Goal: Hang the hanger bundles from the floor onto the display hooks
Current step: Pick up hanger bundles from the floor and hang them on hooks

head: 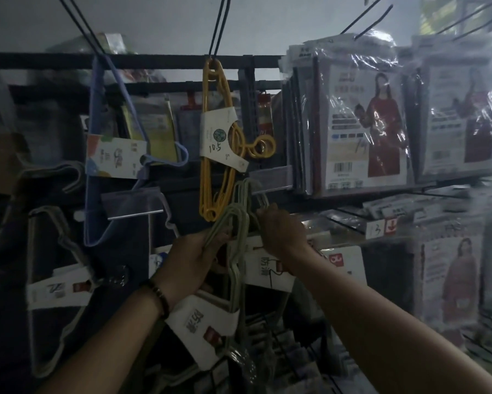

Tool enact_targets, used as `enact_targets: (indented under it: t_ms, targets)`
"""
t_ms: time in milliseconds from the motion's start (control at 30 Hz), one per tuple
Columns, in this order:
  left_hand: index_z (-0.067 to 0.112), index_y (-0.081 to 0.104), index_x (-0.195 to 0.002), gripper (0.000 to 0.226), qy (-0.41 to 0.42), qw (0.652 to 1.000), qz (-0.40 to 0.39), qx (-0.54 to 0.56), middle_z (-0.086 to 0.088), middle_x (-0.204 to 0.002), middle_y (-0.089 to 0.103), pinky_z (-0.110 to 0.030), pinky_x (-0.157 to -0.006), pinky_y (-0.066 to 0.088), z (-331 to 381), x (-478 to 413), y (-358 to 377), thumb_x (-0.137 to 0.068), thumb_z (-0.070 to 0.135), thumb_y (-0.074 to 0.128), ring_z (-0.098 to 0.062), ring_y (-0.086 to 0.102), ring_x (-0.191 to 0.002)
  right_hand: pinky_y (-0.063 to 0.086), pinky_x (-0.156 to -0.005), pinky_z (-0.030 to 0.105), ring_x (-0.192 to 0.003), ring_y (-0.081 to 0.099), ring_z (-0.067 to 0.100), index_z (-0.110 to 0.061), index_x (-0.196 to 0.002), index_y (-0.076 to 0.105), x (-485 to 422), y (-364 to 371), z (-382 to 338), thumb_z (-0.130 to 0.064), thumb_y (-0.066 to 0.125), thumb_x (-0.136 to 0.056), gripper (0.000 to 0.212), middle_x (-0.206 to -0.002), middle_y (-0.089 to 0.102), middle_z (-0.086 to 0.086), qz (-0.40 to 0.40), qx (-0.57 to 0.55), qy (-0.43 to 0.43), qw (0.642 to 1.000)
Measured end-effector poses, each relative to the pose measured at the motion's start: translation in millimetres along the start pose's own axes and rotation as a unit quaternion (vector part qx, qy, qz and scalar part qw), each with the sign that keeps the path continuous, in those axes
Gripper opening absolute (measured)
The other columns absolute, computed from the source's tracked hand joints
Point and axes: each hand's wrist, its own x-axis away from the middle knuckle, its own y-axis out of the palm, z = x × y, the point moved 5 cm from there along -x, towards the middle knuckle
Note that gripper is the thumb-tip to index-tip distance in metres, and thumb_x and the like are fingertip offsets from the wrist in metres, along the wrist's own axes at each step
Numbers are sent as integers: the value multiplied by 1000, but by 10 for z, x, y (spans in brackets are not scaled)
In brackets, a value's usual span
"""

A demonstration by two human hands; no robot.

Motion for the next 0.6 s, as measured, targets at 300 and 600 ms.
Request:
enact_targets:
  t_ms: [300, 600]
  targets:
    - [25, 66, -86, 35, -55, 993, 94, -49, 16, -52, 57, -12, -47, 35, -255, 109, -343, -109, 41, 45, 3, 52, -44, 55, -100, 44, -126, 63, 35, 4, -139, 53, -392, 242, -180, -14, 36, -111, 37, -137, 62, 24, -76, -4, 23, 997]
    - [31, 63, -78, 40, -65, 990, 123, -33, 7, -58, 65, -13, -50, 42, -278, 54, -194, -110, 46, 43, -8, 63, -51, 61, -86, 48, -104, 70, 34, -14, -117, 67, -208, -188, -162, -36, 34, -112, 40, -117, 70, 13, -89, -46, 23, 995]
